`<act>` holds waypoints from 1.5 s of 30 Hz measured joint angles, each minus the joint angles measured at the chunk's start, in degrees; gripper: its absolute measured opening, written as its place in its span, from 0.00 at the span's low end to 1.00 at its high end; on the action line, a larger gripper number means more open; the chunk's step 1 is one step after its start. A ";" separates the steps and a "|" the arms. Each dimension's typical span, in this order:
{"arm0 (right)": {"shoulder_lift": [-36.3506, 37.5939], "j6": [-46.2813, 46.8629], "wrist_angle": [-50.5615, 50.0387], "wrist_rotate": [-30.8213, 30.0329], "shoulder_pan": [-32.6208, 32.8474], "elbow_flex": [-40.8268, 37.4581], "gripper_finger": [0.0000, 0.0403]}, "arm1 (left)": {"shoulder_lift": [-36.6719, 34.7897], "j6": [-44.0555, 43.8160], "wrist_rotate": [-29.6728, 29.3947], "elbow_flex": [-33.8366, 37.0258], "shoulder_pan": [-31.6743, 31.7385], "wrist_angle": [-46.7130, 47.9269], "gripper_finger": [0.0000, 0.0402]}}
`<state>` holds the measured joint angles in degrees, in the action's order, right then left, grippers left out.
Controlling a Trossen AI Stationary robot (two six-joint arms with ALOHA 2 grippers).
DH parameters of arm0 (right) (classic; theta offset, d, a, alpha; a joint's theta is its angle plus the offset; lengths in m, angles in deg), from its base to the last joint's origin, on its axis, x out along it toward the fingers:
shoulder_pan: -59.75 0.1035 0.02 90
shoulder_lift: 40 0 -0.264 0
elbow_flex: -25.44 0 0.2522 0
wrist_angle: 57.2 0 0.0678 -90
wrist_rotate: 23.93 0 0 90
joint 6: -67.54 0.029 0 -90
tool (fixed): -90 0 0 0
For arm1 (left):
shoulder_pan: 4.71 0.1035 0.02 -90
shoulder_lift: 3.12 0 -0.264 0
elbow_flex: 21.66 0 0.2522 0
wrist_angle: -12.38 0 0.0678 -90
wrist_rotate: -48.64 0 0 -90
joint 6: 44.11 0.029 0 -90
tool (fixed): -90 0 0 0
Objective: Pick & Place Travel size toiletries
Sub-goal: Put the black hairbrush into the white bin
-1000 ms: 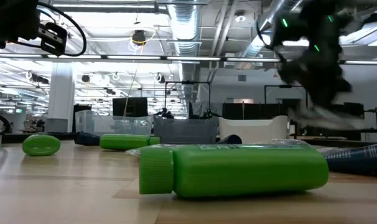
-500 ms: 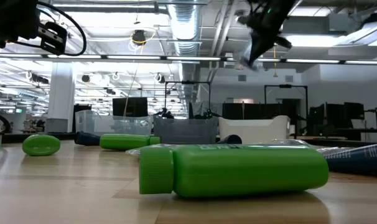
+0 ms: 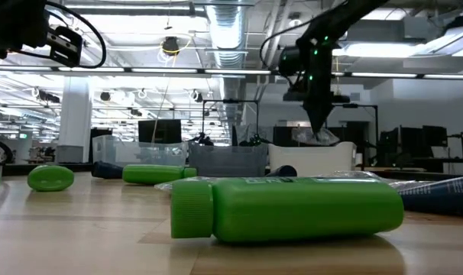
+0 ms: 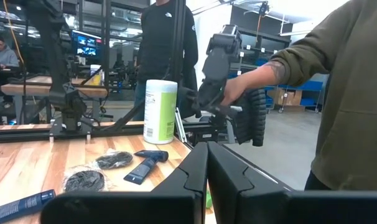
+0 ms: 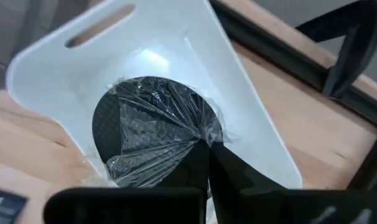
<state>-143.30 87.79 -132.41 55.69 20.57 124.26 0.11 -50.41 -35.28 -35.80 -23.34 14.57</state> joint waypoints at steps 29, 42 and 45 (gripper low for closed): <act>25.92 24.73 -20.20 12.51 32.65 -11.87 0.57 | 0.00 0.02 0.00 0.00 0.00 -0.09 0.01; 29.54 53.94 1.54 20.86 54.90 -36.05 0.56 | 0.00 0.01 0.00 0.00 0.01 -0.08 0.01; 29.43 58.32 7.58 21.03 56.69 -40.37 0.56 | 0.00 0.00 0.00 0.00 0.00 -0.07 0.01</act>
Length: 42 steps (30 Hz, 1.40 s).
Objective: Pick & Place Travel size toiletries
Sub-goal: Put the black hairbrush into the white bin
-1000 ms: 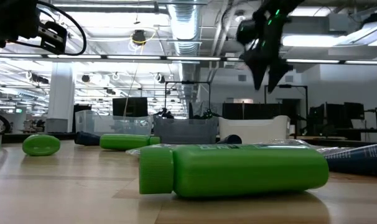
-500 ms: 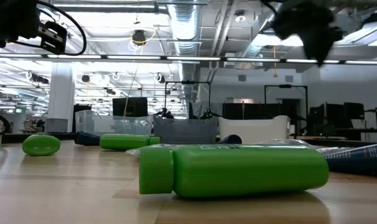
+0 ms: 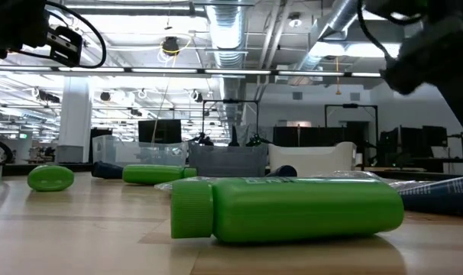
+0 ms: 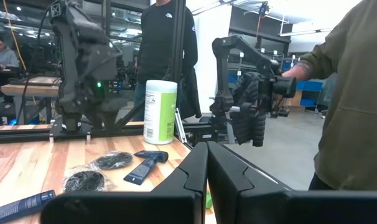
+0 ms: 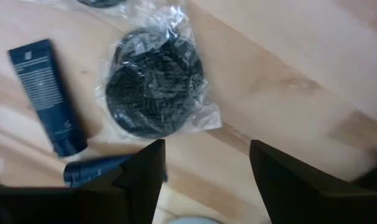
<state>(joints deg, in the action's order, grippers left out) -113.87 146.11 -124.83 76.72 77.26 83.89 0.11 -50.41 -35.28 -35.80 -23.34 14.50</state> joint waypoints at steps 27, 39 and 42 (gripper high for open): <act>0.04 13.92 19.69 -0.47 6.46 -16.19 0.22 | 0.00 0.02 -0.01 0.00 0.02 -0.02 0.01; 0.08 13.19 20.40 -0.17 6.52 -13.73 0.01 | 0.00 0.02 0.00 0.00 0.02 -0.02 0.01; 0.42 10.98 20.21 -0.41 5.45 -9.41 0.00 | 0.00 0.00 0.00 0.00 0.01 -0.02 0.01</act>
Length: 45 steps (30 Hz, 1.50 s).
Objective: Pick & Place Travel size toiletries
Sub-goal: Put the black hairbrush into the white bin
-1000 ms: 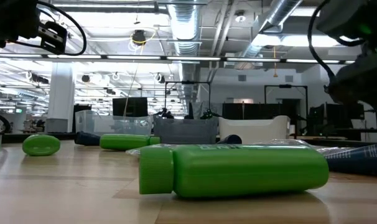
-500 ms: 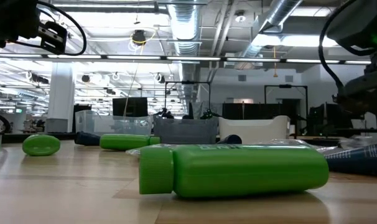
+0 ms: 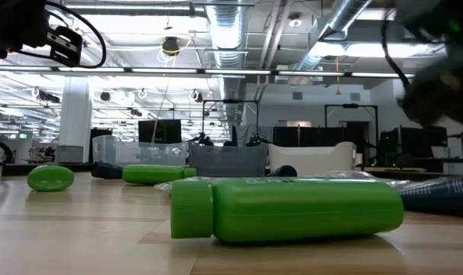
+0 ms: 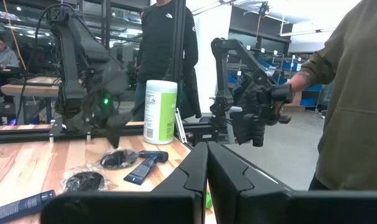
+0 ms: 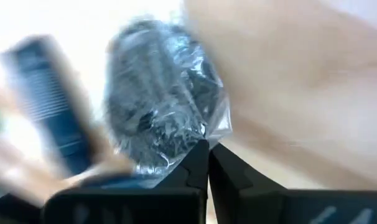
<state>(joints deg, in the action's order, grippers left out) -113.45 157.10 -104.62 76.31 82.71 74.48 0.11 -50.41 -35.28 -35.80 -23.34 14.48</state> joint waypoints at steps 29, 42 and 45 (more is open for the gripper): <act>-4.60 -56.59 -17.36 -11.64 -57.36 35.38 0.00 | 0.00 0.01 0.00 0.00 0.00 -0.01 0.01; -18.82 -63.54 -13.65 -11.69 -61.68 35.92 0.06 | 0.00 0.01 -0.02 0.00 0.01 -0.02 0.01; -19.50 -64.81 -14.94 -11.60 -61.57 37.70 0.18 | 0.00 0.01 -0.02 0.00 0.00 -0.02 0.01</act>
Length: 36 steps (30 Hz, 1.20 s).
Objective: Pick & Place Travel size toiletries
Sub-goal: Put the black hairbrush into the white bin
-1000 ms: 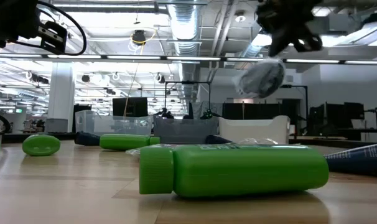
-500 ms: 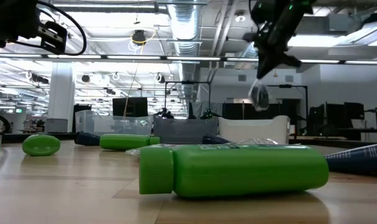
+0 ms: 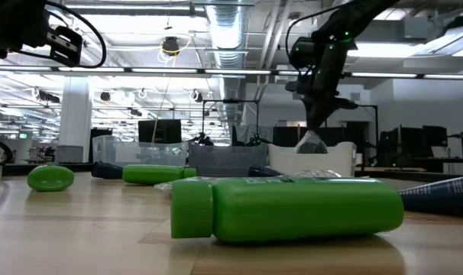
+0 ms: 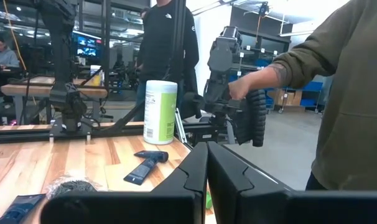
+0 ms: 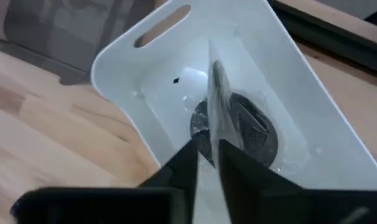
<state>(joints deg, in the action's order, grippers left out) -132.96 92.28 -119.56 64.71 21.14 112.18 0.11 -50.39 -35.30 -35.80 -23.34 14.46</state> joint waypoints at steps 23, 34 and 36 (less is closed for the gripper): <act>6.85 -13.57 -24.62 -0.84 33.32 9.03 0.60 | 0.00 0.00 0.00 0.00 0.02 0.00 0.01; -1.17 -17.76 -14.09 -2.30 44.69 1.62 0.60 | 0.00 0.00 0.02 0.00 -0.01 -0.02 0.01; -1.06 -16.86 -10.85 -1.51 44.96 -2.69 0.60 | 0.00 -0.01 0.02 0.00 0.02 -0.03 0.01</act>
<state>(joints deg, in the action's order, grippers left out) -134.02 75.42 -130.40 63.20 66.10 109.49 0.11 -50.40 -35.28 -35.80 -23.32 14.43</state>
